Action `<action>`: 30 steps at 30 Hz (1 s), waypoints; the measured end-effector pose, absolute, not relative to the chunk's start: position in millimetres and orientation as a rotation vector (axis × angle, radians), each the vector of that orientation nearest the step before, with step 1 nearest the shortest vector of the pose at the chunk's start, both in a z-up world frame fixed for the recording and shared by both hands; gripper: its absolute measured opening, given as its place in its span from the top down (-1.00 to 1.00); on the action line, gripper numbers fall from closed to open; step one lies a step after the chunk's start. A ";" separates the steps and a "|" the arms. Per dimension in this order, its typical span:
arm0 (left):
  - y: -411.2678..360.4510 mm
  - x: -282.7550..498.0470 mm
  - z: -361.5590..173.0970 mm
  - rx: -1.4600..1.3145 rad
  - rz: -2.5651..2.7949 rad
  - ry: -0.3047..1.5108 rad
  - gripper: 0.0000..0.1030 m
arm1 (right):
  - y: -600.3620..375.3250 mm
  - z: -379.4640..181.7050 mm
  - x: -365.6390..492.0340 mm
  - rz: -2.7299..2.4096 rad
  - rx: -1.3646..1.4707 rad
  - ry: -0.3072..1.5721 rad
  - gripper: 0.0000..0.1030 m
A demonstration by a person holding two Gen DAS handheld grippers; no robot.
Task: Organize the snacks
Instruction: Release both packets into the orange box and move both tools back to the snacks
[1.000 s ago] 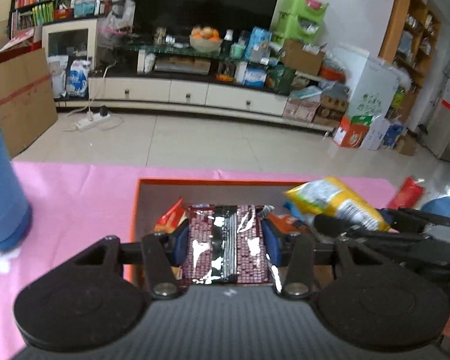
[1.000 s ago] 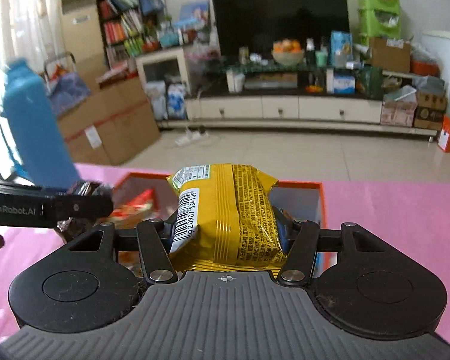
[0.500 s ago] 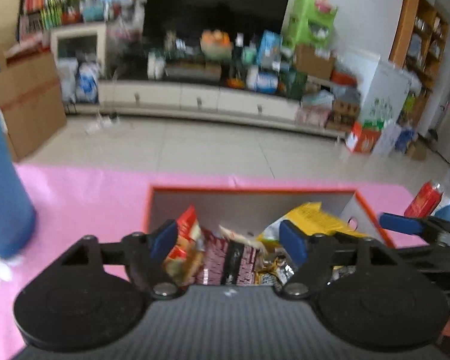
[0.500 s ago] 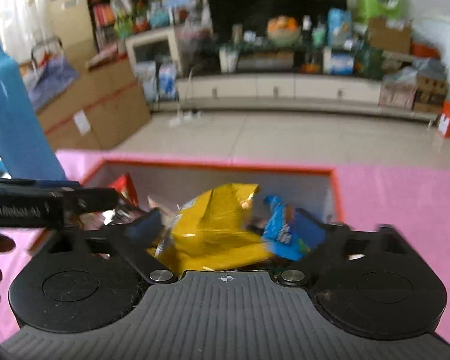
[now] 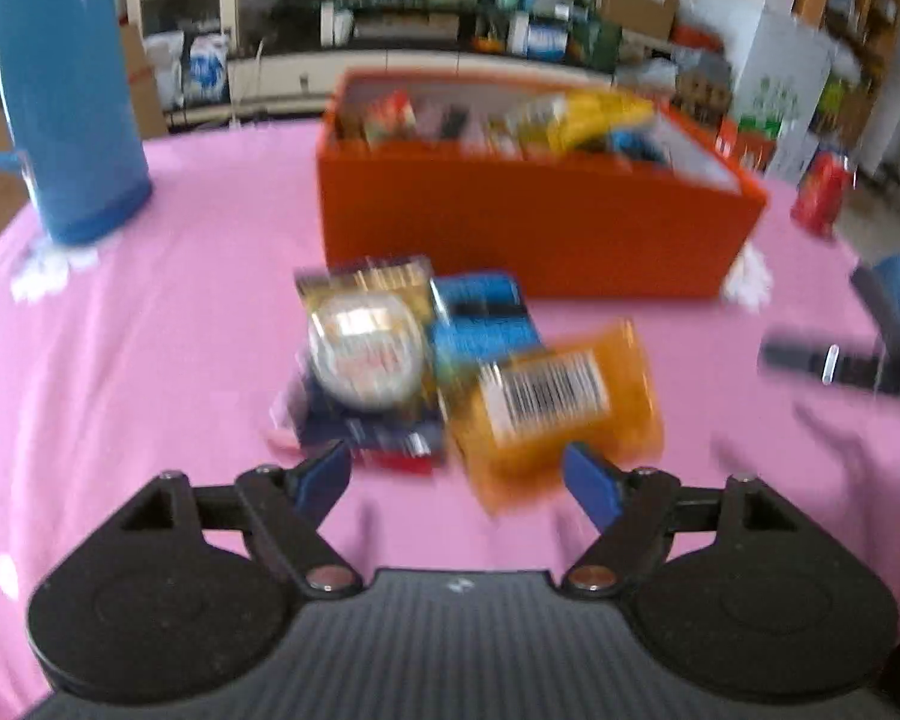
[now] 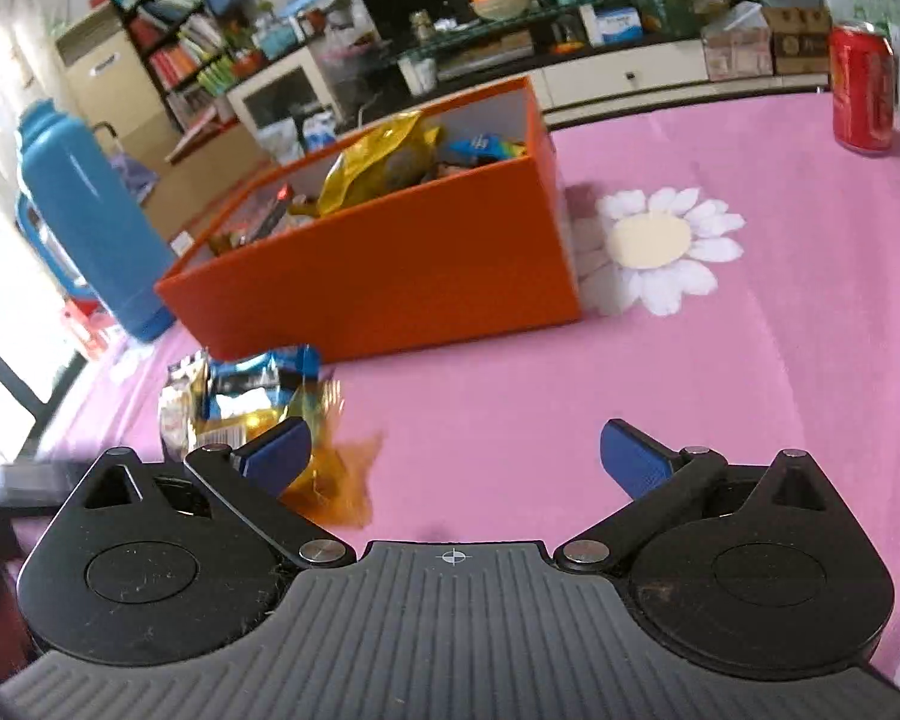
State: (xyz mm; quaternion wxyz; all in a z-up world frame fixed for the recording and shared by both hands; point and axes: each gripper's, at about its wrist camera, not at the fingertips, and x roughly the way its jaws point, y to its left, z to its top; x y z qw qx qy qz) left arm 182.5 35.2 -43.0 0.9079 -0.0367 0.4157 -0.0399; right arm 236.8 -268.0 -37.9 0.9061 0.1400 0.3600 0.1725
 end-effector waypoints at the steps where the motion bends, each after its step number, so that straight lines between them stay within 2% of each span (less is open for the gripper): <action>1: 31.6 184.2 -45.6 -0.083 -0.087 0.866 -0.52 | -273.9 -37.4 236.8 0.350 0.292 0.733 -0.68; 9: 8.1 222.1 -48.9 -0.158 -0.125 0.851 -0.52 | -308.6 -42.1 242.6 0.290 0.420 0.737 -0.68; 15: -36.6 211.6 -56.3 -0.171 -0.340 0.873 -0.52 | -321.3 -40.8 243.2 0.261 0.452 0.727 -0.68; 20: -66.6 199.5 -61.3 -0.080 -0.367 0.898 -0.52 | -325.2 -40.9 242.5 0.240 0.460 0.724 -0.68; 25: -4.8 196.4 -32.1 0.085 0.062 0.758 -0.57 | -324.4 -43.5 244.3 0.239 0.462 0.731 -0.69; 30: 47.1 238.2 -45.3 0.105 0.145 0.820 -0.58 | -312.8 -44.4 246.8 0.259 0.422 0.740 -0.69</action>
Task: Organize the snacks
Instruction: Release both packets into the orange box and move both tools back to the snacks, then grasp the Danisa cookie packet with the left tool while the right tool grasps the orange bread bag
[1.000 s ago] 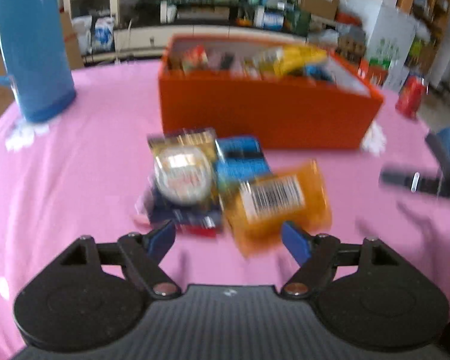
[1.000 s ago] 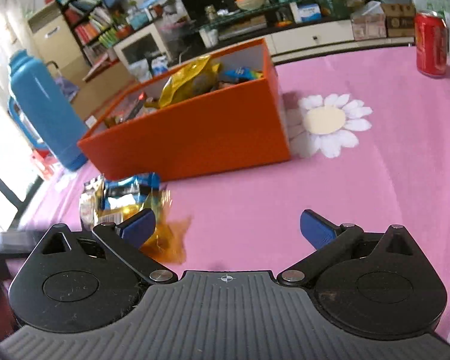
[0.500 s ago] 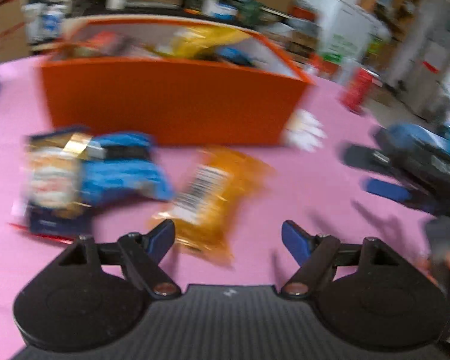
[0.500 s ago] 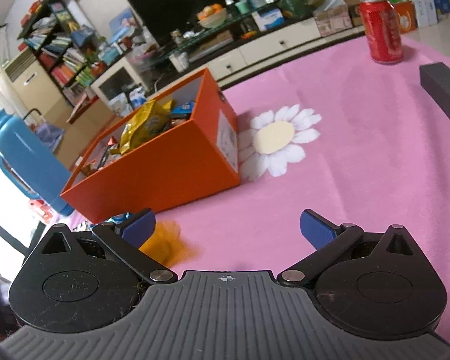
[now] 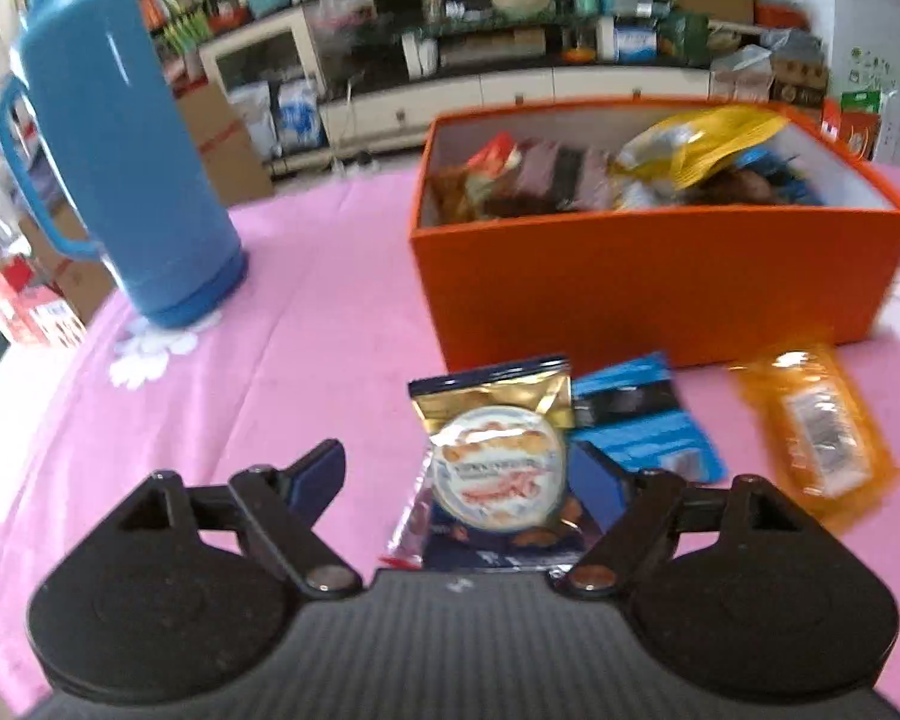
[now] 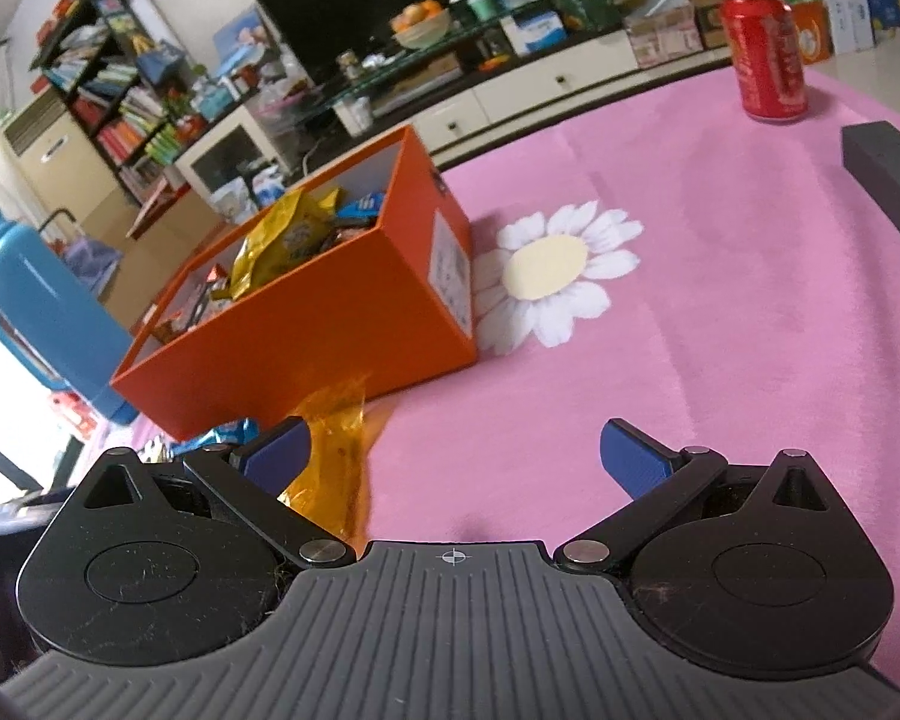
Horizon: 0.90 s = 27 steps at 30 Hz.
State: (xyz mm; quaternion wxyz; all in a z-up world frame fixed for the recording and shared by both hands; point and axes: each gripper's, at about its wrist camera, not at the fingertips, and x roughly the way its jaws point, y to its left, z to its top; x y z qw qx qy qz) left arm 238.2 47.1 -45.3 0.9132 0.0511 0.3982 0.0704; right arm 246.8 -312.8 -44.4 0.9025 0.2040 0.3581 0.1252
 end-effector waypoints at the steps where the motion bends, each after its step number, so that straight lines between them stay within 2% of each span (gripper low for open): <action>1: 51.6 245.5 -49.4 0.089 0.122 0.825 -0.58 | -310.3 -45.3 248.0 0.259 0.416 0.747 -0.69; 2: 53.7 250.2 -52.3 0.083 0.124 0.825 -0.58 | -308.8 -46.3 248.7 0.259 0.411 0.751 -0.69; 4: 54.3 253.3 -53.5 0.088 0.132 0.811 -0.40 | -305.9 -48.0 250.0 0.254 0.397 0.757 -0.69; 5: 55.1 251.2 -52.3 0.074 0.124 0.808 -0.23 | -304.8 -48.6 250.6 0.252 0.390 0.759 -0.69; 11: 47.6 206.7 -56.6 0.066 0.030 0.867 -0.10 | -297.3 -53.0 255.6 0.264 0.376 0.788 -0.69; 14: 46.3 177.6 -67.9 0.036 -0.005 0.941 -0.11 | -287.0 -51.7 256.0 0.290 0.341 0.789 -0.69; 17: 40.0 152.9 -73.0 0.080 -0.012 0.926 -0.13 | -273.0 -51.9 257.7 0.326 0.306 0.796 -0.69; 27: 53.2 152.0 -77.3 -0.018 -0.042 0.909 -0.23 | -188.2 -43.4 278.6 0.330 0.079 0.778 -0.67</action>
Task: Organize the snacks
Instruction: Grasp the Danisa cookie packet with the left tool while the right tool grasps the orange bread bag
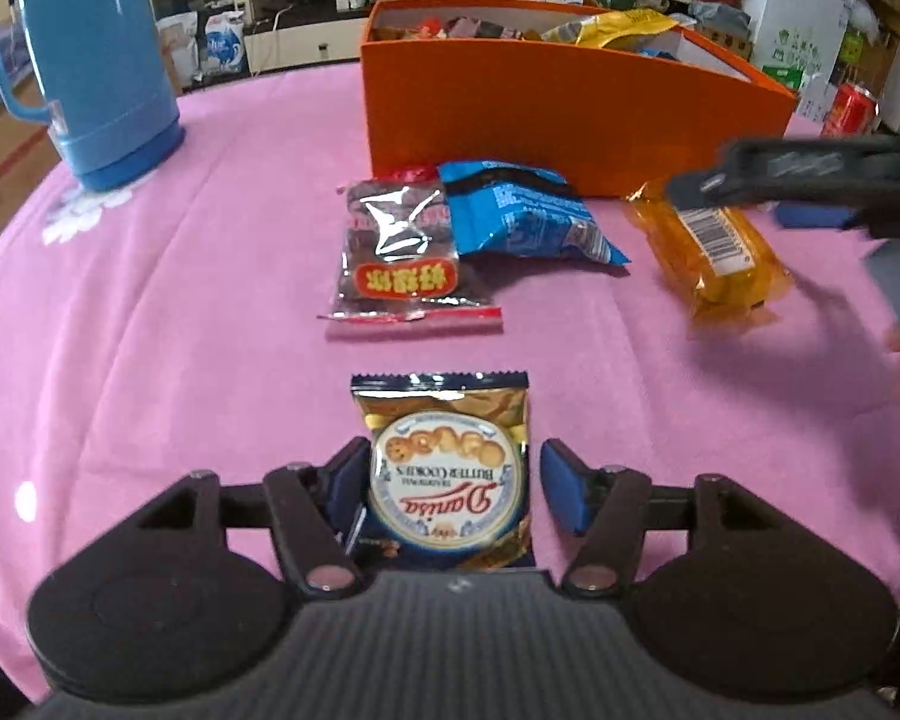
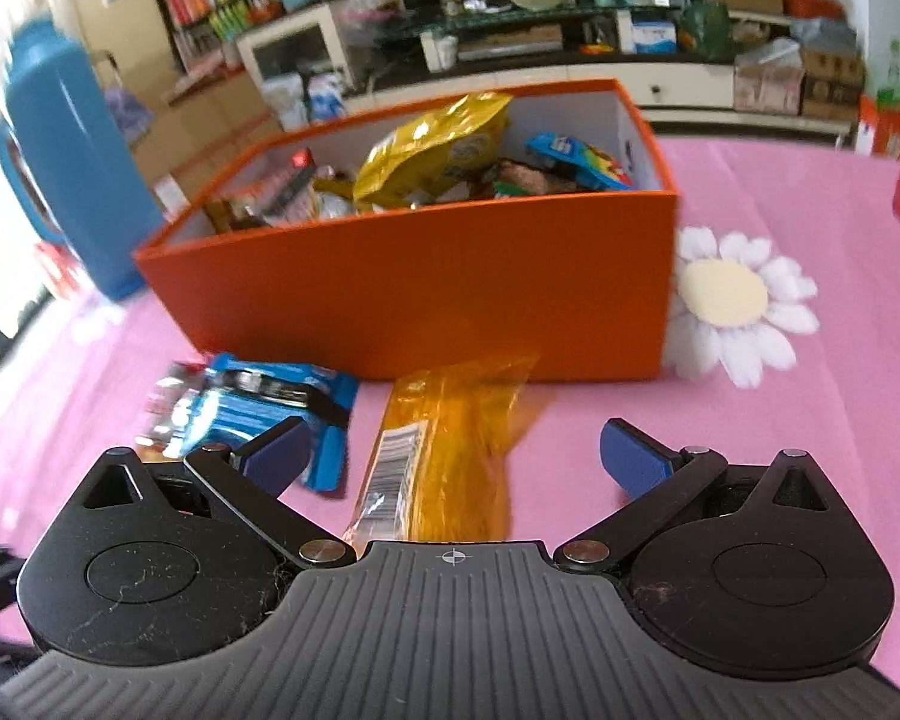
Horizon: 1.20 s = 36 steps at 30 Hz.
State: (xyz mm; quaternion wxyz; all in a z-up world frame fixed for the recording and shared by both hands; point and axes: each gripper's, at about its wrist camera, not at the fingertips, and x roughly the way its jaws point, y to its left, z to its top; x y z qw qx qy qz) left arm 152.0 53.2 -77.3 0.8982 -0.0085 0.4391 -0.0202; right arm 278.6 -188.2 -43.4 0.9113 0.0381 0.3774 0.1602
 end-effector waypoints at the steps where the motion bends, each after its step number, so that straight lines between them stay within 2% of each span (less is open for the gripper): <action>1: 52.4 148.9 -76.2 -0.019 -0.043 0.910 -0.25 | -180.4 -48.0 283.1 0.319 0.058 0.798 -0.51; 3: 54.8 148.0 -75.8 -0.035 -0.055 0.913 -0.28 | -167.6 -61.2 286.4 0.320 0.048 0.855 -0.16; 7: 61.4 143.4 -76.4 -0.065 -0.075 0.903 -0.31 | -151.7 -64.0 254.9 0.291 -0.115 0.808 0.02; 12: 61.1 138.3 -76.4 -0.067 -0.083 0.896 -0.35 | -163.9 -60.3 222.8 0.265 -0.101 0.823 0.04; 14: 61.3 136.6 -76.0 -0.071 -0.084 0.899 -0.37 | -167.8 -56.7 227.8 0.276 -0.075 0.848 -0.04; 16: 63.1 134.9 -75.6 -0.076 -0.086 0.904 -0.43 | -172.8 -52.1 234.2 0.318 0.006 0.859 -0.45; 18: 65.6 135.0 -75.9 -0.078 -0.080 0.910 -0.51 | -175.0 -43.1 237.2 0.342 0.008 0.832 -0.58; 20: 67.6 136.9 -76.4 -0.085 -0.074 0.907 -0.52 | -172.6 -34.9 236.7 0.388 -0.050 0.778 -0.69; 25: 69.0 142.3 -75.2 -0.098 -0.074 0.921 -0.52 | -161.7 -25.3 268.5 0.521 -0.182 0.739 -0.70; 29: 71.6 143.4 -75.3 -0.087 -0.056 0.932 -0.53 | -149.9 -33.1 302.6 0.656 -0.242 0.812 -0.70; 33: 73.3 148.5 -74.6 -0.100 -0.046 0.940 -0.53 | -158.4 -44.8 325.2 0.717 -0.118 0.930 -0.69; 36: 74.1 150.2 -74.7 -0.102 -0.044 0.940 -0.54 | -180.0 -48.7 310.9 0.730 0.032 0.976 -0.69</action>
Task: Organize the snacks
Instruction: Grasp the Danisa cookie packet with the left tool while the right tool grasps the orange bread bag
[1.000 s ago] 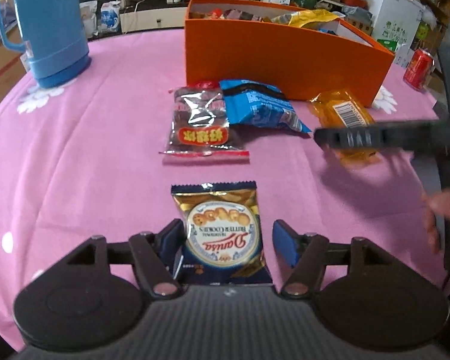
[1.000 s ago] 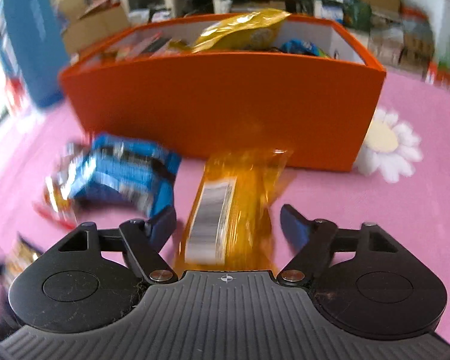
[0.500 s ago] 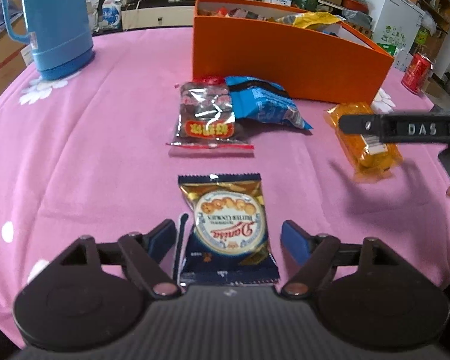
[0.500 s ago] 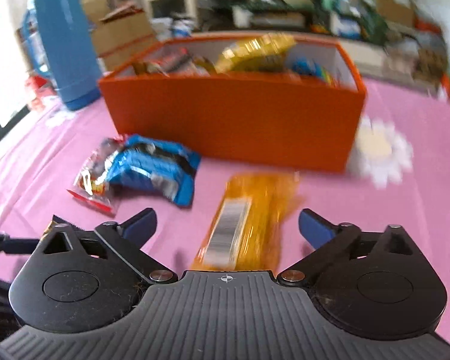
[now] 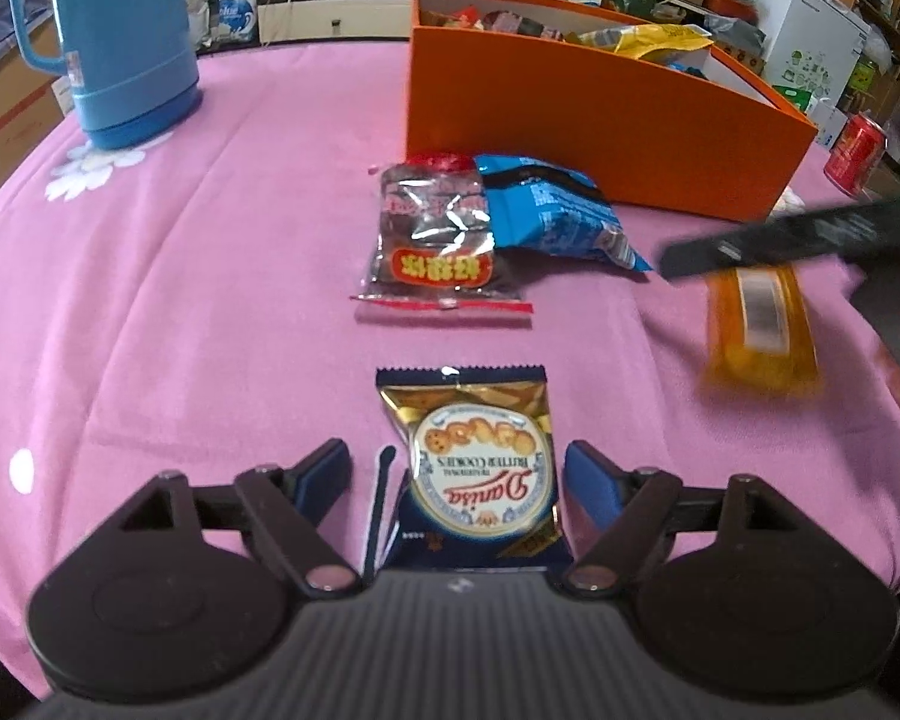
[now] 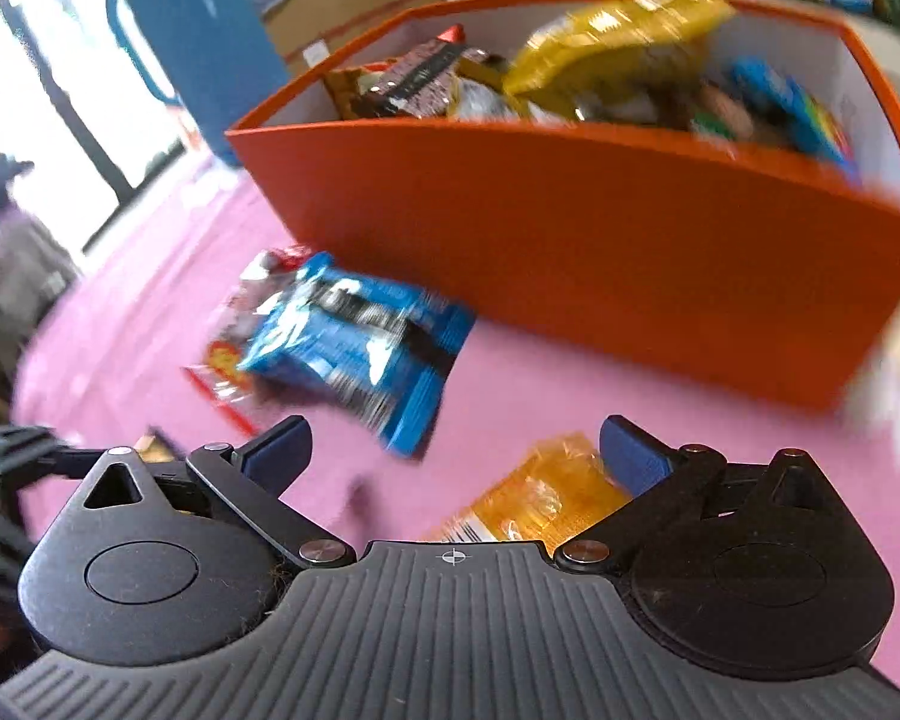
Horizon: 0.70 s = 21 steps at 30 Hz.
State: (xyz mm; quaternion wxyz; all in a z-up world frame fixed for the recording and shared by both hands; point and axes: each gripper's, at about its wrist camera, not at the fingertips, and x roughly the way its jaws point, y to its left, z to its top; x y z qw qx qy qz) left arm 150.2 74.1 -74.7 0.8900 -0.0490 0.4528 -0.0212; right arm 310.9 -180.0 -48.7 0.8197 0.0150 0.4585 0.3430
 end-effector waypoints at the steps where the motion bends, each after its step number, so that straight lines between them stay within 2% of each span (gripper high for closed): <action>1: 73.7 150.0 -75.0 -0.100 -0.045 0.939 -0.55 | -187.0 -49.1 300.9 0.731 0.073 0.983 -0.69; 4: 71.4 148.4 -75.7 -0.084 -0.043 0.938 -0.55 | -200.9 -48.5 266.1 0.703 0.120 0.961 -0.70; 8: 74.5 142.9 -72.4 -0.113 -0.057 0.944 -0.60 | -199.7 -36.1 232.9 0.621 0.009 0.854 -0.70; 21: 59.6 145.1 -80.8 -0.006 -0.036 0.923 -0.66 | -183.4 -57.4 212.0 0.573 -0.031 0.837 -0.71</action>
